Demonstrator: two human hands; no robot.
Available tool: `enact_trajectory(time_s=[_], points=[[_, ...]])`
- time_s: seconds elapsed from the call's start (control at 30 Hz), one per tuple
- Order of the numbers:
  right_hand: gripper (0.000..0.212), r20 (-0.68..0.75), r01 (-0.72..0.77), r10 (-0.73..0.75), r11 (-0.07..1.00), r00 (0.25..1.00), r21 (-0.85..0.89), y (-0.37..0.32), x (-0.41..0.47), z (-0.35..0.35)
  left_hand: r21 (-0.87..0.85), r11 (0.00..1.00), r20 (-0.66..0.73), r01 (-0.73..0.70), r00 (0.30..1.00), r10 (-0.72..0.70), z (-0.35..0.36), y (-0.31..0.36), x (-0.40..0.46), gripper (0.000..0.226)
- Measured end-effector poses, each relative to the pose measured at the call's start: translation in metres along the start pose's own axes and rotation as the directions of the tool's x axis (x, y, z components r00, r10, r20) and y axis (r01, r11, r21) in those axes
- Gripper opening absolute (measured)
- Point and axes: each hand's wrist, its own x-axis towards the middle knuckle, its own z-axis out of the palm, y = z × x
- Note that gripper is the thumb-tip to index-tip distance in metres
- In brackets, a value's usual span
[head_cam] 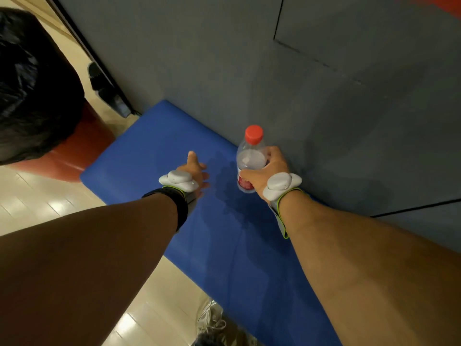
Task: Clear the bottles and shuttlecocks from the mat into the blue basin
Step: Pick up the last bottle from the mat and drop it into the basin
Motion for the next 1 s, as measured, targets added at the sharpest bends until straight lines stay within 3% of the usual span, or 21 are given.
enact_trajectory(time_s=[0.1,0.33,0.57,0.77,1.0], points=[[0.050,0.028,0.030,-0.030,1.000,0.999,0.003,-0.048,-0.016,-0.021,-0.028,0.999,0.016,-0.035,0.999,0.036,0.001,0.036,-0.038,0.063],[0.050,0.051,0.174,-0.175,0.984,0.983,0.020,-0.208,-0.085,-0.097,-0.104,0.946,-0.055,-0.306,0.952,0.302,-0.027,0.161,-0.168,0.058],[0.048,0.003,0.265,-0.267,0.957,0.964,0.115,-0.347,-0.181,-0.171,-0.141,0.873,0.048,-0.467,0.877,0.478,-0.068,0.249,-0.319,0.047],[0.034,-0.059,0.285,-0.279,0.934,0.958,0.214,-0.373,-0.230,-0.208,-0.066,0.834,0.136,-0.548,0.823,0.551,-0.053,0.264,-0.372,0.042],[0.035,-0.259,0.300,-0.231,0.914,0.938,0.274,-0.335,-0.289,-0.289,-0.047,0.799,0.403,-0.600,0.721,0.564,0.046,0.241,-0.439,0.041]])
